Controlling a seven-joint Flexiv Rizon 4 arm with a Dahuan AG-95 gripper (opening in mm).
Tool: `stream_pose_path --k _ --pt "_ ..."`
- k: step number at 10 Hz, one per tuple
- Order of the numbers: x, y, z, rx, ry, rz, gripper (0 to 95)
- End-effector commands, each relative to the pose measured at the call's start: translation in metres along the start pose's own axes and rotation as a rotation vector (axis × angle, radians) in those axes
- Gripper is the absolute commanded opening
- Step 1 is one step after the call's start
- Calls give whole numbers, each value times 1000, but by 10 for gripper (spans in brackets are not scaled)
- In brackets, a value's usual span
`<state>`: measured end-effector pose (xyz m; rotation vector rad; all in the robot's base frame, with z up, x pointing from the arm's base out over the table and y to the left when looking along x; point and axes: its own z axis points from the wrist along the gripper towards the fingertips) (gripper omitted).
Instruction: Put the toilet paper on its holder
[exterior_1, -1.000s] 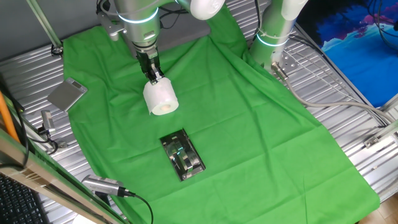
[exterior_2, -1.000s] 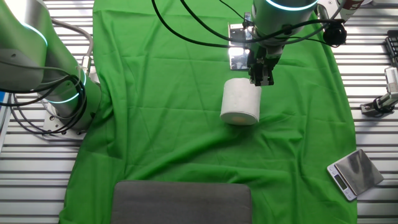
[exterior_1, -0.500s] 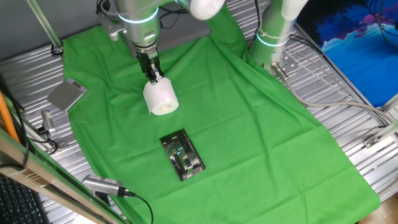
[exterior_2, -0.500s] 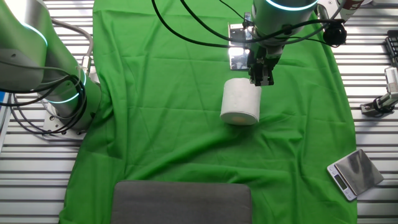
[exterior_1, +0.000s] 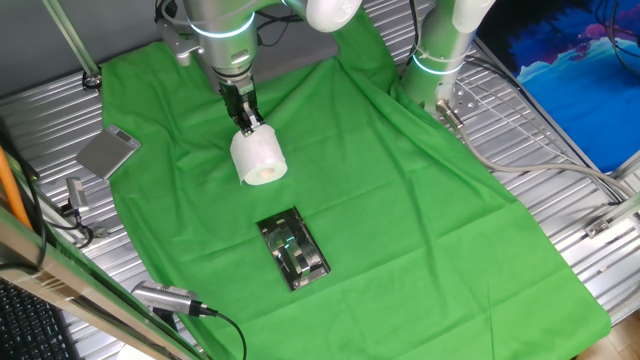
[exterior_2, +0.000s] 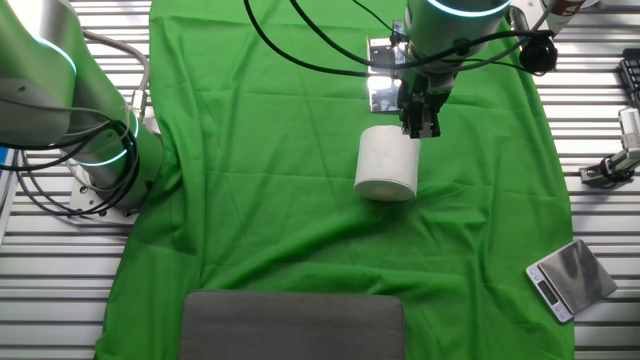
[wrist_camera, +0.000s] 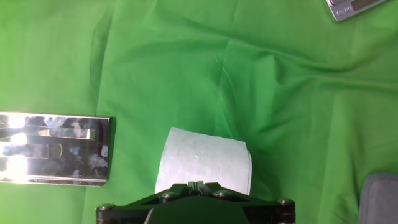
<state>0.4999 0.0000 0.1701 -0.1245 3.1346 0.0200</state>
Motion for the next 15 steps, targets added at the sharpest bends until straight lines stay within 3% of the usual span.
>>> stream_pose_path --k 1,3,9,10,11,13,15 --pt "0 0 0 1 0 -11 0" --pt "0 0 0 1 0 -26 0" --pt "1 -1 0 5 0 -428 0" --pt "1 -1 -1 18 22 -507 0" --pt "1 -2 0 63 41 -667 0" --pt "-1 -3 4 46 64 -917 0" --pt "-6 -6 17 18 75 -1009 0"
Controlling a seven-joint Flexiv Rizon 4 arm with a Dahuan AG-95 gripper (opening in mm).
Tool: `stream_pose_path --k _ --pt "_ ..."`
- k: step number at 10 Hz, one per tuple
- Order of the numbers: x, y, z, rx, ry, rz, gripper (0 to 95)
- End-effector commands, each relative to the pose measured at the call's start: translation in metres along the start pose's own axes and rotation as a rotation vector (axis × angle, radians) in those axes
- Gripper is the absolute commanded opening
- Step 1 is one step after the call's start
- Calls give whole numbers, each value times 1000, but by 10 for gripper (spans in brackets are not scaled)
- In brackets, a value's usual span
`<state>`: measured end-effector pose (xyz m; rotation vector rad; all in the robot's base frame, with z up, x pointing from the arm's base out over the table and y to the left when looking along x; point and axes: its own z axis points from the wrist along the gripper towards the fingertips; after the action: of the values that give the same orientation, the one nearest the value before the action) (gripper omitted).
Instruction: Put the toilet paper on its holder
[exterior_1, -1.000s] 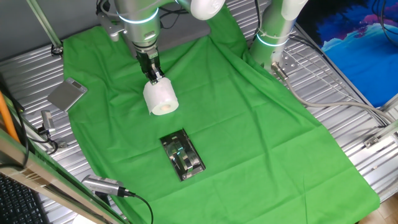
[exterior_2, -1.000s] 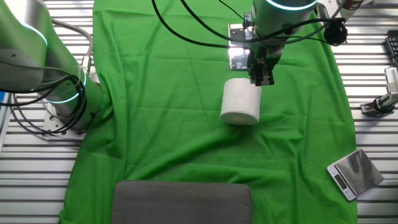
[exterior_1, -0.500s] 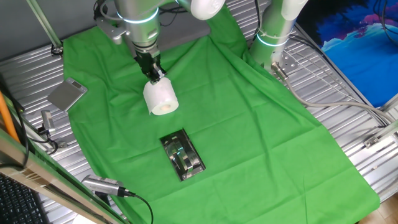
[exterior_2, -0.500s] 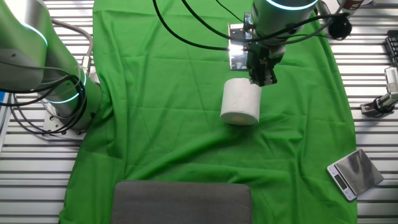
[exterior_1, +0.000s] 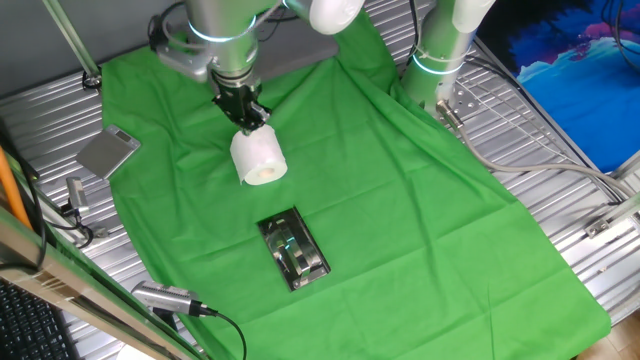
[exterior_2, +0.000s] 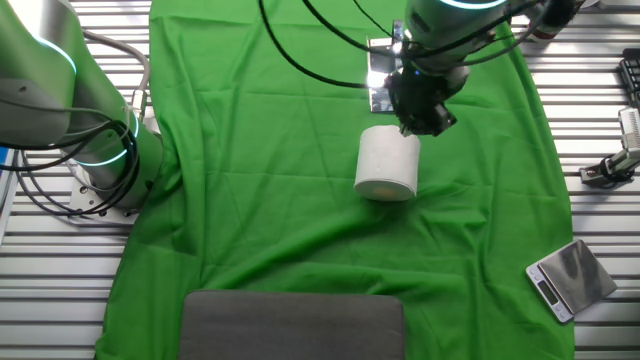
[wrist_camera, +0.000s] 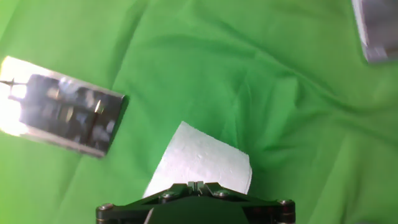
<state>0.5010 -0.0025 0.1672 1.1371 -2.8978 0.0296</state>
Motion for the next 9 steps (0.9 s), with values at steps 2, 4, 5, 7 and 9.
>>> stream_pose_path --k 2,4,5,7,9 --pt "-6 -16 25 -32 31 -424 0" --pt "-16 -38 28 -39 20 -575 0" --pt "-19 -42 26 -12 23 -630 0" --pt "-20 -43 27 -38 27 -638 190" --pt "-20 -43 27 -74 28 -631 380"
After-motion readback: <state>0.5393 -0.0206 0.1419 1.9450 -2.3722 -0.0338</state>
